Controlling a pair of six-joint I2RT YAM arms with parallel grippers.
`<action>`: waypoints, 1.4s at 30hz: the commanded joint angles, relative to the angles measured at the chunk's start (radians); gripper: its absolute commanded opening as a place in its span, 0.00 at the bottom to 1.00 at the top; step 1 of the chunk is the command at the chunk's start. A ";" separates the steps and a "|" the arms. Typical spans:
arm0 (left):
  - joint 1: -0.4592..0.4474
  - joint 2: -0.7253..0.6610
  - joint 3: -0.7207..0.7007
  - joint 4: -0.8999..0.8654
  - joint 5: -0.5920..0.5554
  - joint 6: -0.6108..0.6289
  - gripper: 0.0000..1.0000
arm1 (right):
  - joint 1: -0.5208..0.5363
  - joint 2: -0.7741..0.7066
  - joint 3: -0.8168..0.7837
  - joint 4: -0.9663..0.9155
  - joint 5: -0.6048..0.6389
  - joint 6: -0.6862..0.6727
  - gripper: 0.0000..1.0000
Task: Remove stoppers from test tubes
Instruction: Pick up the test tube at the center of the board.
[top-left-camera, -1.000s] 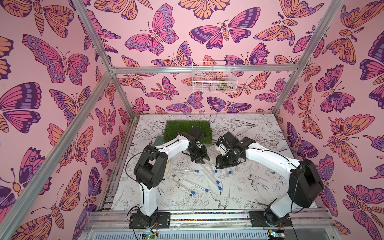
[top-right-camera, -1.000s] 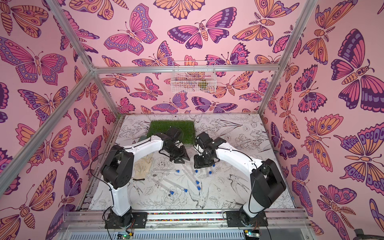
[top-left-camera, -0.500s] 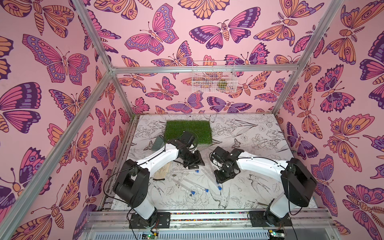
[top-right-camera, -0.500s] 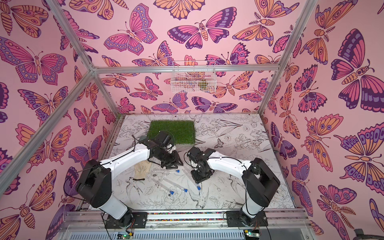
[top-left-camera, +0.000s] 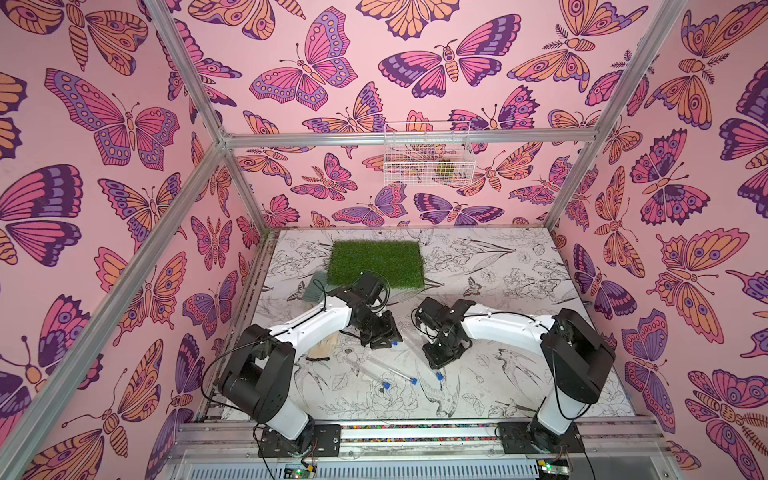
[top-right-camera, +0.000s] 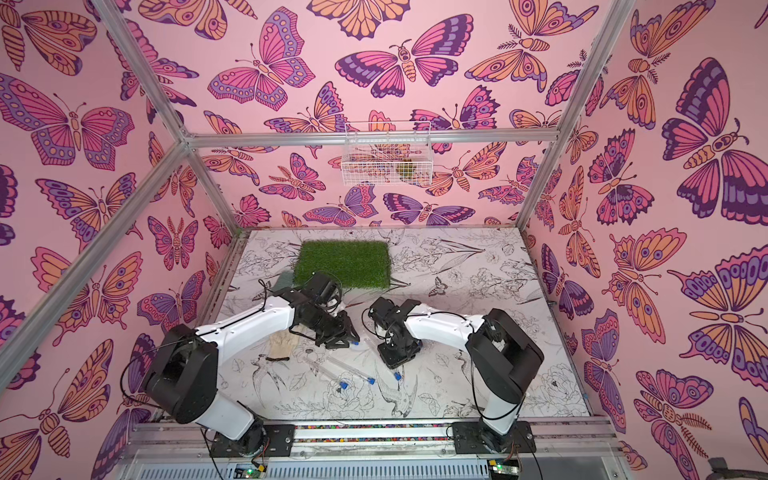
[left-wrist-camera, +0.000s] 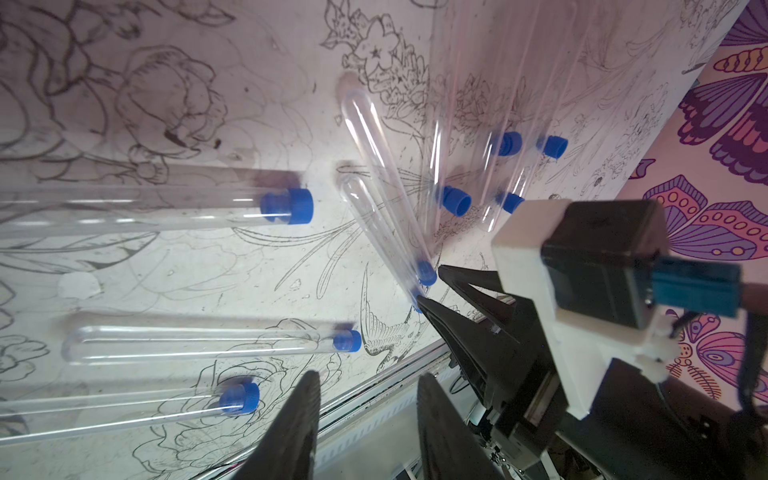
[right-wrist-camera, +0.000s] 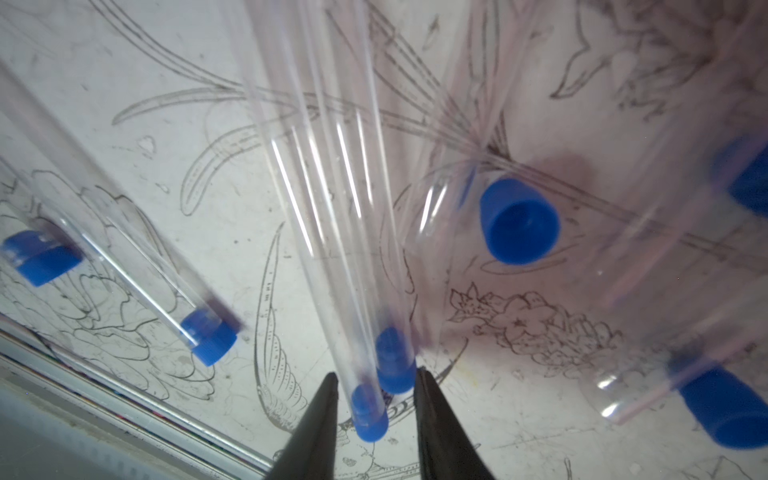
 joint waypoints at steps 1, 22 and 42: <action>0.012 -0.035 -0.022 0.001 -0.001 -0.002 0.42 | 0.008 0.026 0.040 0.001 0.034 0.001 0.34; 0.045 -0.057 -0.076 0.014 0.031 0.015 0.41 | 0.025 0.086 0.054 -0.011 0.125 -0.001 0.31; 0.044 -0.047 -0.068 0.022 0.043 -0.005 0.41 | 0.030 0.095 0.054 0.010 0.136 0.001 0.30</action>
